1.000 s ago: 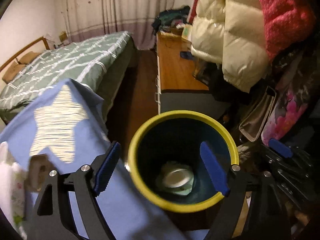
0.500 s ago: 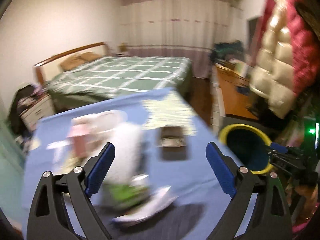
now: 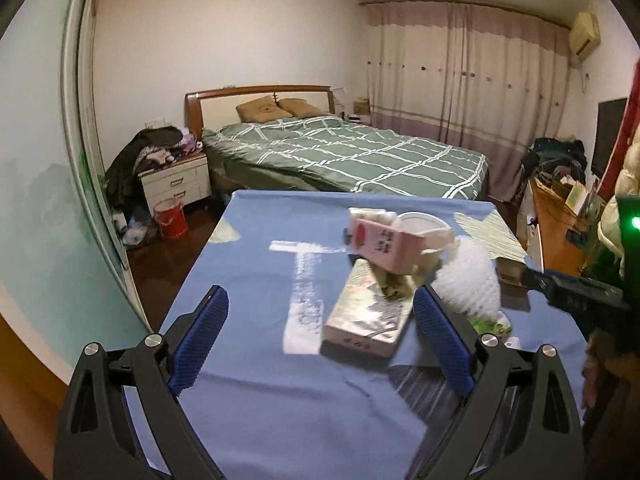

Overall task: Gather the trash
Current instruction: 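Grasp the white foam fruit net with the right gripper, then drop the foam net into the yellow bin with the right gripper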

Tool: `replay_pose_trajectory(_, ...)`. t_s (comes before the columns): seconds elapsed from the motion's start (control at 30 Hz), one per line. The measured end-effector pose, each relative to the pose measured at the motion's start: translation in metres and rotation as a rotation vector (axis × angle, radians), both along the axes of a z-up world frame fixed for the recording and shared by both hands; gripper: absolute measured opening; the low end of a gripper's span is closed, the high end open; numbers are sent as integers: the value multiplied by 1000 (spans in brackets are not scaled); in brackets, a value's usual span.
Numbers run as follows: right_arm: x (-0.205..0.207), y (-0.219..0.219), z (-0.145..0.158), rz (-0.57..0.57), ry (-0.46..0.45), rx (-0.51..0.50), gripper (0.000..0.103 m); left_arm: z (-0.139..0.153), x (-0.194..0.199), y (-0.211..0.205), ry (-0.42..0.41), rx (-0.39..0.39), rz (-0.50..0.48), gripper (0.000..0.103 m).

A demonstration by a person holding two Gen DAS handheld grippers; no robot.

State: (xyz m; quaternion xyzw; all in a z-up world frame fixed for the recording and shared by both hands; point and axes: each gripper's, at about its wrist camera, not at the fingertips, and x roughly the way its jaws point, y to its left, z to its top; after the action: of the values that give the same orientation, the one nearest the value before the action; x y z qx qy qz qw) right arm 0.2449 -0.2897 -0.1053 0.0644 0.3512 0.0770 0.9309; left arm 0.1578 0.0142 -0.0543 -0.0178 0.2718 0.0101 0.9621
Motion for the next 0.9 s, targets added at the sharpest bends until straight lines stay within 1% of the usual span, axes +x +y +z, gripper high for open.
replay_pose_trajectory(0.1, 22, 29, -1, -10, 20, -4, 61, -6, -1, 12, 2, -14, 5, 92)
replay_pose_trajectory(0.2, 38, 42, -9, -35, 57, 14, 67, -10, 1, 16, 6, -18, 7, 92)
replay_pose_trajectory(0.33, 46, 51, -25, -48, 107, 34, 68, -15, 0, 18, 13, -20, -1, 92)
replay_pose_trajectory(0.4, 46, 55, -27, -52, 94, 19, 68, -16, 1, 18, 16, -24, -2, 92)
replay_pose_trajectory(0.43, 45, 56, -27, -53, 87, 10, 65, -18, 1, 19, 17, -27, -2, 92)
replay_pose_trajectory(0.47, 44, 56, -27, -49, 86, 13, 57, -19, 3, 19, 19, -32, -4, 92)
replay_pose_trajectory(0.53, 40, 54, -25, -52, 78, 5, 47, -21, 3, 20, 21, -36, -6, 92)
replay_pose_trajectory(0.57, 41, 54, -25, -55, 75, 1, 39, -22, 4, 19, 23, -38, -9, 92)
replay_pose_trajectory(0.63, 38, 51, -23, -62, 68, -1, 28, -24, 5, 17, 26, -38, -13, 92)
replay_pose_trajectory(0.67, 38, 48, -23, -64, 68, -1, 14, -25, 5, 17, 28, -37, -16, 92)
replay_pose_trajectory(0.77, 32, 40, -19, -61, 58, 15, 11, -25, 4, 12, 30, -32, -26, 92)
replay_pose_trajectory(0.9, 19, 28, -9, -69, 24, 34, 11, -25, 3, 7, 29, -27, -37, 92)
